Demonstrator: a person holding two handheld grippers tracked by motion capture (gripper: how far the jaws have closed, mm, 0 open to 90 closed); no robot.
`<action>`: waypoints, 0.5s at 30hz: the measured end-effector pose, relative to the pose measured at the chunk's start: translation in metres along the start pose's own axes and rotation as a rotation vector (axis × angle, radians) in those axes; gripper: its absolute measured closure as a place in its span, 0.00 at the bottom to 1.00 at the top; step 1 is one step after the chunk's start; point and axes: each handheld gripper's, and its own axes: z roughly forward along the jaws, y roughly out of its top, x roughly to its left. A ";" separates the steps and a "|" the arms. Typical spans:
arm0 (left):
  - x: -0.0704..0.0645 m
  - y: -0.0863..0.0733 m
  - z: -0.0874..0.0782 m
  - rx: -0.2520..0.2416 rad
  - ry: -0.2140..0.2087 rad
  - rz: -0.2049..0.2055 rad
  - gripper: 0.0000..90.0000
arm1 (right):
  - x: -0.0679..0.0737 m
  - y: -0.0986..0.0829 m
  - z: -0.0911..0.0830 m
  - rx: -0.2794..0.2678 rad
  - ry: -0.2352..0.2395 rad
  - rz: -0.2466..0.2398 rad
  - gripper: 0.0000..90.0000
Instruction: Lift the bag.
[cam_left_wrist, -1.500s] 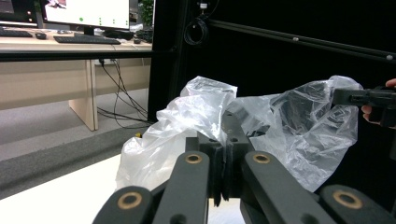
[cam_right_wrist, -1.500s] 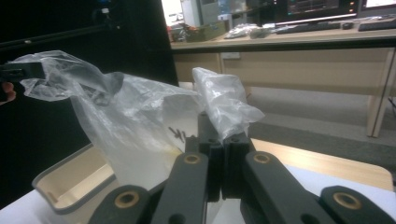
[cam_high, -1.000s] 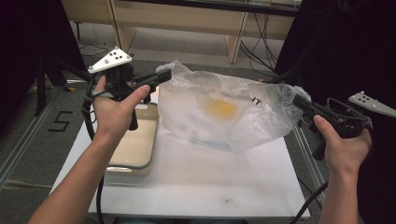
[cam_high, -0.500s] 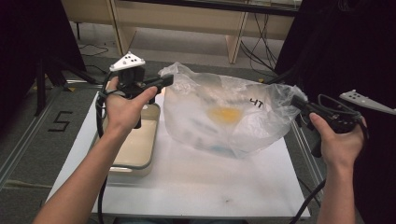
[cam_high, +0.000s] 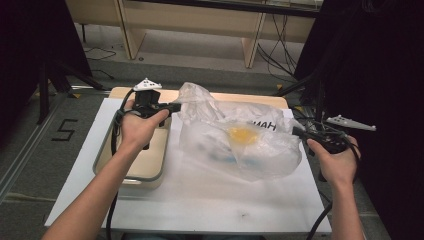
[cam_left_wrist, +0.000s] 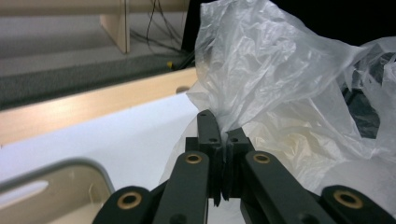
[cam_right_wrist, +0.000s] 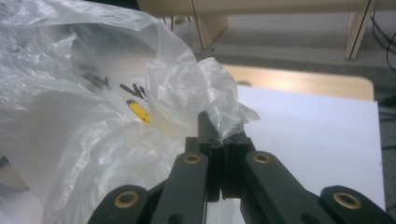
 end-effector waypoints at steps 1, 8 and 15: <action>0.002 -0.003 0.004 0.018 0.006 0.000 0.99 | 0.000 -0.003 0.005 0.017 -0.005 0.000 1.00; 0.020 -0.014 0.028 0.099 0.054 -0.046 0.99 | -0.010 -0.013 0.032 0.076 -0.042 0.015 1.00; 0.019 -0.015 0.035 0.093 0.048 -0.021 0.93 | -0.011 -0.014 0.041 0.077 -0.049 0.020 0.97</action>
